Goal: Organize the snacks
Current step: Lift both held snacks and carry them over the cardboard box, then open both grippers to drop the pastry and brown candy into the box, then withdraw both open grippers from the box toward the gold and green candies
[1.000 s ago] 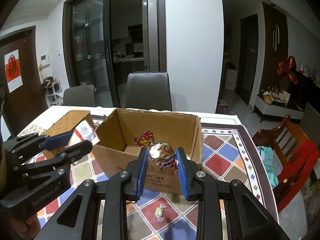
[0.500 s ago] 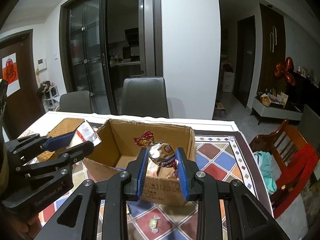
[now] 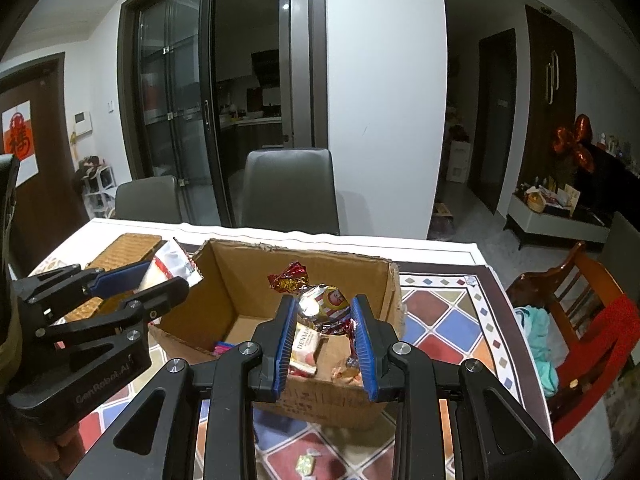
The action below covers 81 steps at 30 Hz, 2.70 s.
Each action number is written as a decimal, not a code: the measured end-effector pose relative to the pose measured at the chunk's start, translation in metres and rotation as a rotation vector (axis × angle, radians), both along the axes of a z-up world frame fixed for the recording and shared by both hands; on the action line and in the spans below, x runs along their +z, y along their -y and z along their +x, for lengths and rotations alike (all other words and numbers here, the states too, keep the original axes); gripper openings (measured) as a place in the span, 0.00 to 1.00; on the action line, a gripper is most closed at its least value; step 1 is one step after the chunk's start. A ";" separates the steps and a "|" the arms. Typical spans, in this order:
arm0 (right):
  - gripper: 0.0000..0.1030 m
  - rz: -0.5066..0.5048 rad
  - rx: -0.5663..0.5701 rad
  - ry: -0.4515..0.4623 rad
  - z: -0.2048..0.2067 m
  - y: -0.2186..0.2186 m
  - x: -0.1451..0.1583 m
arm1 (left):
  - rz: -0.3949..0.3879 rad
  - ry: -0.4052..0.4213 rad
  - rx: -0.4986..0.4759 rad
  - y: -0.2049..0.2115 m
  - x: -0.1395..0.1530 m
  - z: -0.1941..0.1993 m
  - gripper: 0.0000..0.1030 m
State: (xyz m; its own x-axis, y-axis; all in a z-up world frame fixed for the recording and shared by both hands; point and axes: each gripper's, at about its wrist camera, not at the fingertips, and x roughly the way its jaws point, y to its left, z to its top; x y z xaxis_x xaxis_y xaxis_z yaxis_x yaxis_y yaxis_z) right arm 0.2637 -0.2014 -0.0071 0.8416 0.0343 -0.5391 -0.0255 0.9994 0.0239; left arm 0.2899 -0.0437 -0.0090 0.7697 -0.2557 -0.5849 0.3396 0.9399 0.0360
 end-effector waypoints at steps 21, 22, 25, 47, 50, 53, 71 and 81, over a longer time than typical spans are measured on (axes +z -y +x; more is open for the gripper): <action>0.29 -0.001 0.006 -0.042 0.028 -0.001 -0.022 | -0.013 -0.029 0.058 -0.005 -0.019 0.027 0.34; 0.29 -0.001 0.007 -0.043 0.029 -0.001 -0.022 | -0.012 -0.029 0.057 -0.005 -0.019 0.028 0.35; 0.29 -0.005 0.005 -0.046 0.031 -0.002 -0.023 | -0.009 -0.027 0.062 -0.005 -0.020 0.028 0.37; 0.63 -0.003 -0.052 0.009 0.011 0.002 -0.007 | -0.006 0.009 0.143 -0.015 -0.006 0.005 0.73; 0.63 0.000 -0.056 0.014 0.004 0.002 -0.004 | -0.010 0.015 0.151 -0.017 -0.002 -0.003 0.74; 0.63 0.000 -0.057 0.016 0.000 0.001 -0.002 | -0.012 0.021 0.155 -0.018 0.001 -0.011 0.74; 0.63 0.000 -0.069 0.027 -0.039 -0.002 0.008 | -0.021 0.035 0.156 -0.022 0.013 -0.047 0.74; 0.63 0.002 -0.078 0.021 -0.054 -0.004 0.002 | -0.031 0.025 0.139 -0.024 0.007 -0.061 0.74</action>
